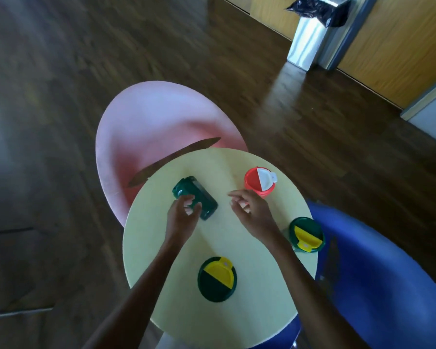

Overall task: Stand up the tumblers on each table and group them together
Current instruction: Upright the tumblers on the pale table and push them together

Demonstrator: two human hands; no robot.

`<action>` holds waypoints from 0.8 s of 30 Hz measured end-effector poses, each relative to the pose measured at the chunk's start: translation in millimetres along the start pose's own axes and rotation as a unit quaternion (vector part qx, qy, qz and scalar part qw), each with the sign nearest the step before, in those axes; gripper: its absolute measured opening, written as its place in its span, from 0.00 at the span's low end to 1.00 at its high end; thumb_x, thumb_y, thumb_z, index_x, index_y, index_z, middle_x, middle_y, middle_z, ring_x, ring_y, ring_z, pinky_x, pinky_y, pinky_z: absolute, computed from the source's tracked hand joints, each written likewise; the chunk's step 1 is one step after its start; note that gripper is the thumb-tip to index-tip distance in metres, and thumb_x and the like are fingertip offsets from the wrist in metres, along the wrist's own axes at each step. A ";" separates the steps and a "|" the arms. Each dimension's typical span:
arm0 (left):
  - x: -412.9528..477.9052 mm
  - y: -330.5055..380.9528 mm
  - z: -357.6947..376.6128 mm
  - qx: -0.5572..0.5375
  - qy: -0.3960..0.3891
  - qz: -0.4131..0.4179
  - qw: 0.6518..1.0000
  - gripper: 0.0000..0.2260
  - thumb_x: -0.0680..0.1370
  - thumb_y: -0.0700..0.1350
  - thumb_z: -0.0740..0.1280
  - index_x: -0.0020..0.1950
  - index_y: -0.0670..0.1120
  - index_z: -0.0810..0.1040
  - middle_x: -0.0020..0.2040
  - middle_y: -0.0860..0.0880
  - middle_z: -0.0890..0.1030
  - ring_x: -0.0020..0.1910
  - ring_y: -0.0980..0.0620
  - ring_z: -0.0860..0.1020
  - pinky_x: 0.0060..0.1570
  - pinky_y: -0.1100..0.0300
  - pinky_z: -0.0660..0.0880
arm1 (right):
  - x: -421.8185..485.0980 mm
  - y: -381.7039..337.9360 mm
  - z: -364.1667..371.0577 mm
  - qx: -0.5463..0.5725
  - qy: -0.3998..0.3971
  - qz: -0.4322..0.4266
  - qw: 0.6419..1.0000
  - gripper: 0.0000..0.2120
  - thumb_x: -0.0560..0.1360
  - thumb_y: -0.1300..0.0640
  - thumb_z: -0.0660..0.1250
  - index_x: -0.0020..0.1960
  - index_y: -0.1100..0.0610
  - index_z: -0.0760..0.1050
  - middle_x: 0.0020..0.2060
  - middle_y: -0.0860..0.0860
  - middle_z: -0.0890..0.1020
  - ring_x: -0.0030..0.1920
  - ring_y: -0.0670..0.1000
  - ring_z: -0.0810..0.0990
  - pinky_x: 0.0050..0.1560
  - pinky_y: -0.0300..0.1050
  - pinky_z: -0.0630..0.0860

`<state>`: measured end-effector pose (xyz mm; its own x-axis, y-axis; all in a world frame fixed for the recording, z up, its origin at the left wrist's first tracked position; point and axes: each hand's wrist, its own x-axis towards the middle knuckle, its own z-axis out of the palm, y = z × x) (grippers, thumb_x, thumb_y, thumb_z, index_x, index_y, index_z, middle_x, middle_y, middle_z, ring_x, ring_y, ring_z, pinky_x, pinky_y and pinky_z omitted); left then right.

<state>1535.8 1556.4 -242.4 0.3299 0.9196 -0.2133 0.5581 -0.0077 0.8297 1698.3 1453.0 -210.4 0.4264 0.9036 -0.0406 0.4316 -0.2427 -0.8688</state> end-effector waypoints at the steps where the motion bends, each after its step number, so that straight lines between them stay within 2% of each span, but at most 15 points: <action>1: 7.6 -12.2 -4.1 0.000 0.003 -0.021 1.000 0.17 0.76 0.47 0.68 0.63 0.42 0.74 0.57 0.43 0.79 0.50 0.50 0.79 0.46 0.63 0.73 | 11.1 -1.3 12.0 -0.001 -0.030 0.009 1.000 0.10 0.76 0.57 0.64 0.56 0.51 0.78 0.50 0.45 0.80 0.49 0.39 0.77 0.46 0.30 0.72; 5: 36.4 -43.0 -11.1 -0.068 0.012 -0.138 0.988 0.22 0.75 0.51 0.69 0.65 0.44 0.70 0.59 0.42 0.78 0.52 0.49 0.77 0.47 0.58 0.72 | 57.9 -1.4 52.6 -0.031 -0.083 0.064 0.994 0.13 0.77 0.56 0.63 0.60 0.55 0.76 0.56 0.53 0.80 0.53 0.46 0.77 0.54 0.41 0.74; 10: 62.8 -57.0 -8.6 -0.134 -0.004 -0.187 0.973 0.26 0.75 0.51 0.70 0.69 0.45 0.66 0.60 0.45 0.75 0.51 0.51 0.75 0.46 0.59 0.72 | 99.5 2.7 84.8 -0.056 -0.139 0.158 0.976 0.21 0.77 0.53 0.63 0.69 0.57 0.68 0.62 0.58 0.76 0.61 0.54 0.75 0.53 0.42 0.69; 12: 67.1 -59.8 -6.8 -0.152 -0.013 -0.191 0.970 0.26 0.75 0.51 0.70 0.68 0.45 0.66 0.59 0.46 0.75 0.51 0.51 0.76 0.43 0.63 0.74 | 107.3 6.1 94.1 -0.057 -0.160 0.179 0.969 0.22 0.78 0.52 0.62 0.70 0.55 0.66 0.63 0.57 0.75 0.61 0.55 0.74 0.53 0.44 0.71; 15: 69.5 -63.1 -3.9 -0.179 -0.026 -0.185 0.966 0.23 0.75 0.49 0.70 0.66 0.45 0.67 0.56 0.49 0.76 0.48 0.54 0.77 0.33 0.72 0.73 | 112.8 10.4 103.9 -0.034 -0.175 0.213 0.961 0.25 0.77 0.49 0.62 0.72 0.50 0.62 0.66 0.54 0.73 0.60 0.55 0.74 0.55 0.49 0.76; 18: 73.4 -66.6 -2.5 -0.206 -0.037 -0.182 0.961 0.20 0.74 0.50 0.71 0.62 0.46 0.69 0.57 0.47 0.79 0.50 0.51 0.80 0.41 0.64 0.77 | 115.1 11.7 107.0 -0.010 -0.165 0.232 0.959 0.26 0.76 0.46 0.63 0.72 0.48 0.61 0.67 0.52 0.72 0.60 0.53 0.74 0.56 0.49 0.76; 22: 76.8 -66.2 -11.4 -0.194 -0.057 -0.154 0.967 0.17 0.73 0.52 0.71 0.57 0.49 0.71 0.54 0.46 0.80 0.48 0.50 0.81 0.48 0.51 0.80 | 108.2 10.4 105.2 0.014 -0.128 0.239 0.962 0.27 0.74 0.46 0.67 0.70 0.47 0.64 0.62 0.52 0.75 0.59 0.52 0.76 0.57 0.49 0.77; 24: 78.2 -59.3 -21.4 -0.177 -0.055 -0.123 0.975 0.15 0.74 0.53 0.71 0.56 0.49 0.72 0.52 0.47 0.80 0.47 0.51 0.81 0.49 0.50 0.79 | 102.7 6.8 102.6 0.039 -0.104 0.236 0.965 0.29 0.71 0.46 0.70 0.70 0.45 0.65 0.59 0.51 0.76 0.59 0.52 0.76 0.57 0.50 0.77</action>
<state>1512.2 1637.1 -297.2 0.3103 0.8288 -0.4655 0.3394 0.3608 0.8687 1663.4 1580.4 -271.1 0.3888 0.7526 -0.5315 0.1636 -0.6241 -0.7640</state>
